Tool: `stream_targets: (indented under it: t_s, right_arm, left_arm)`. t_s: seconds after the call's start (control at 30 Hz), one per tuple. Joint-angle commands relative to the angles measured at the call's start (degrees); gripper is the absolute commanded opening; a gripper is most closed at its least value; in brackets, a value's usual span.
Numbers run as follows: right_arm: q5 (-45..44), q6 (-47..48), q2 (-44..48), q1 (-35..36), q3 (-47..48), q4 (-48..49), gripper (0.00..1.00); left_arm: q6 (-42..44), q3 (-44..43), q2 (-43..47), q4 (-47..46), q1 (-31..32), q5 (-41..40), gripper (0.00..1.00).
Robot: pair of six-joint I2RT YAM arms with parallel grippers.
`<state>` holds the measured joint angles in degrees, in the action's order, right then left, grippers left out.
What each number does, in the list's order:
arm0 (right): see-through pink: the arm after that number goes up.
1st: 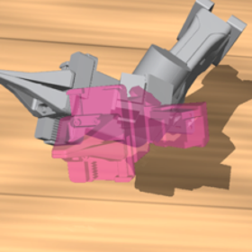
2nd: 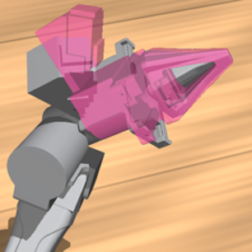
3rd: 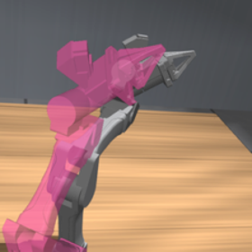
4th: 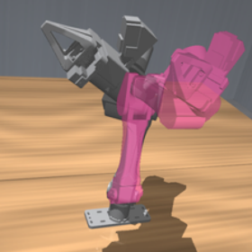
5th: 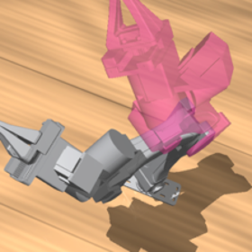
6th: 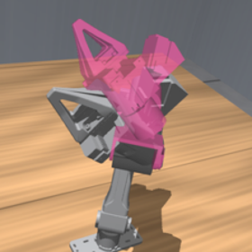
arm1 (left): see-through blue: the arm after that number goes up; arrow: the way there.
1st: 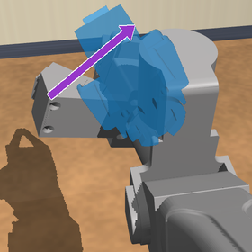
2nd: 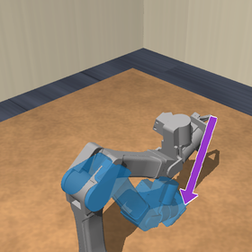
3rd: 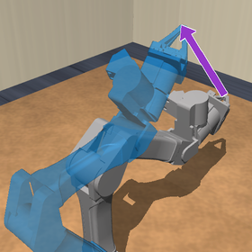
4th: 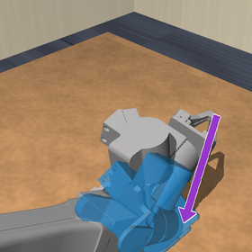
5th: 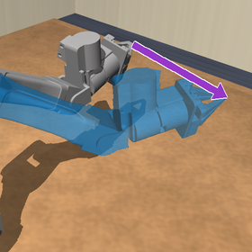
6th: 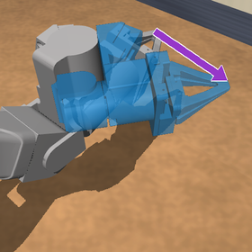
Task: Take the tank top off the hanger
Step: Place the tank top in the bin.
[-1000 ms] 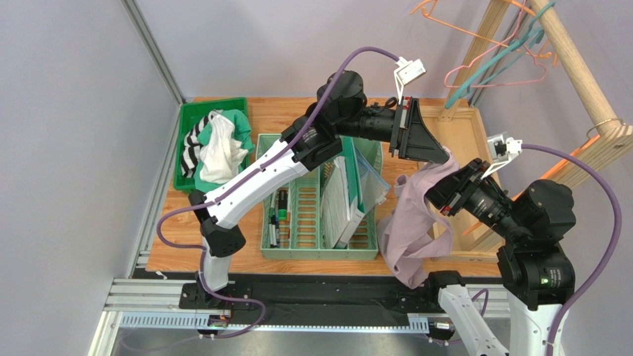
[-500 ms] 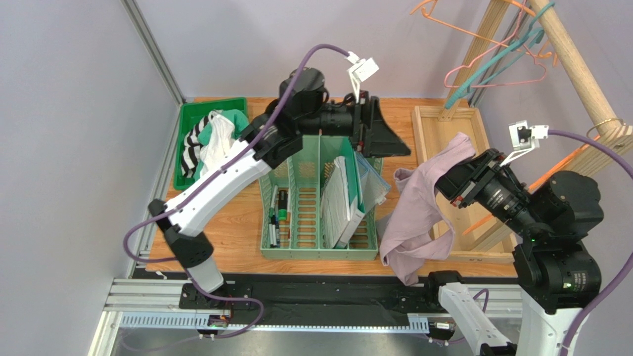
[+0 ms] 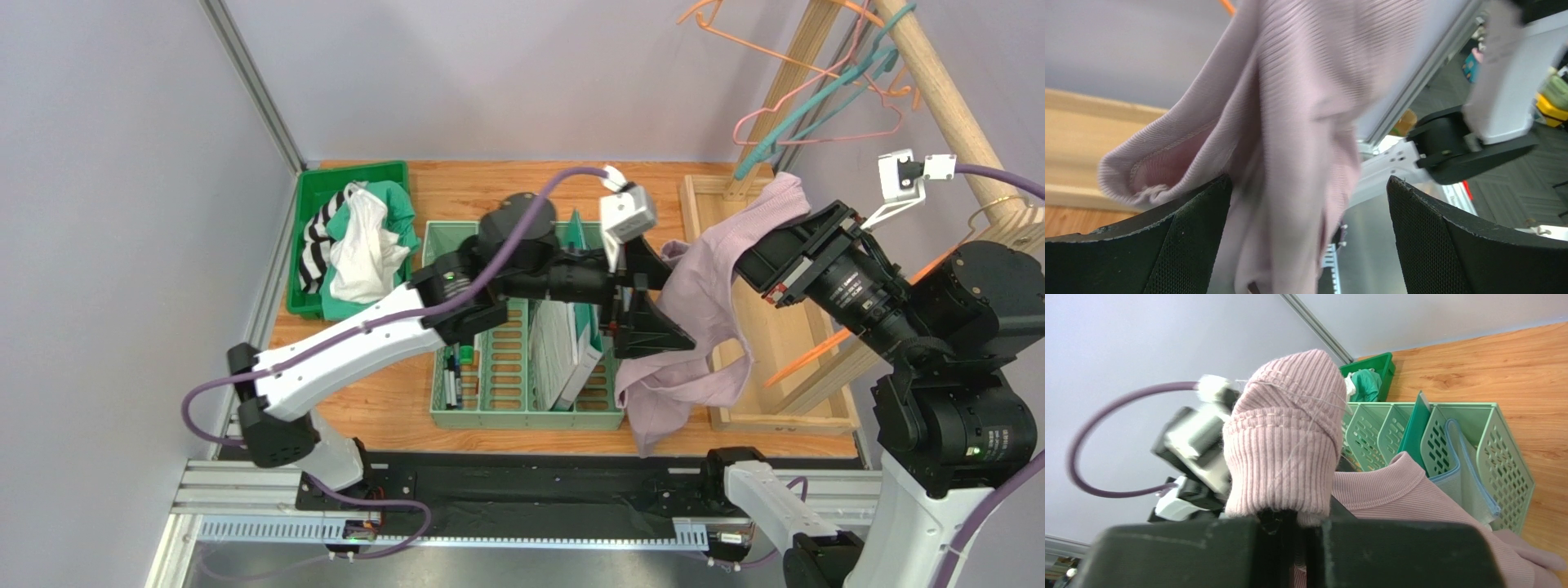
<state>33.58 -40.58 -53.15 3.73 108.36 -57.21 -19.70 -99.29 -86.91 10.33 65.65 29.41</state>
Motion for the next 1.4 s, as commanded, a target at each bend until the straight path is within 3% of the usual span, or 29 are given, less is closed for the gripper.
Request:
stream_targets:
  t_s: [0.0,0.17,0.23,0.27,0.3,0.33,0.37,0.4,0.43,0.63,0.73,0.83,1.1,1.37]
  right_arm:
    - [1.92,-3.8,-0.12,0.32,3.26,3.07,0.0]
    - [1.84,-4.42,0.5,0.23,4.58,3.6,0.0]
    - [2.19,-4.6,0.76,0.32,4.5,4.12,0.0]
    - [2.01,-4.42,1.02,0.32,4.23,4.21,0.0]
    - [1.75,-4.07,1.29,0.32,3.97,4.21,0.0]
    - [0.97,-3.64,1.55,0.32,3.71,4.21,0.0]
    - [0.35,-2.85,2.16,0.32,3.53,4.21,0.0]
    - [-0.35,-2.41,2.43,0.32,3.27,4.13,0.0]
    - [-1.58,-1.88,2.69,0.32,3.27,3.95,0.01]
    - [-7.47,3.48,4.28,0.32,3.79,0.44,0.44]
    - [-10.19,5.59,5.33,0.32,2.75,-2.02,0.52]
    - [-12.57,7.09,7.0,0.4,0.99,-3.08,0.66]
    - [-12.67,9.38,7.09,0.4,0.63,-6.6,0.74]
    - [-8.98,9.73,5.86,0.32,-0.69,-8.35,0.76]
  left_arm:
    - [3.71,-4.15,-5.62,-2.24,2.11,-1.19,0.99]
    - [4.85,-5.66,-8.8,-0.92,3.26,-6.81,0.99]
    - [4.94,-6.09,-9.5,-0.23,3.26,-6.21,0.85]
    - [4.94,-7.23,-9.68,0.39,3.35,-4.9,0.76]
    - [4.76,-7.67,-9.85,1.09,3.35,-4.54,0.43]
    - [4.33,-7.76,-9.68,1.88,3.35,-4.36,0.21]
    - [4.06,-7.68,-9.42,2.32,3.26,-4.19,0.07]
    - [3.89,-7.33,-8.89,2.68,3.26,-3.92,0.0]
    - [3.54,-7.07,-7.76,3.2,3.35,-3.4,0.0]
    - [1.69,-9.69,-3.27,9.42,2.91,-2.25,0.0]
    - [-0.68,-15.92,-2.74,13.74,-0.06,-1.64,0.0]
    - [-5.68,-21.81,-2.74,15.59,-5.85,0.82,0.0]
    - [-11.31,-31.66,-0.98,16.3,-24.23,2.76,0.0]
    - [-21.68,-38.53,-5.02,16.67,-55.07,10.57,0.0]
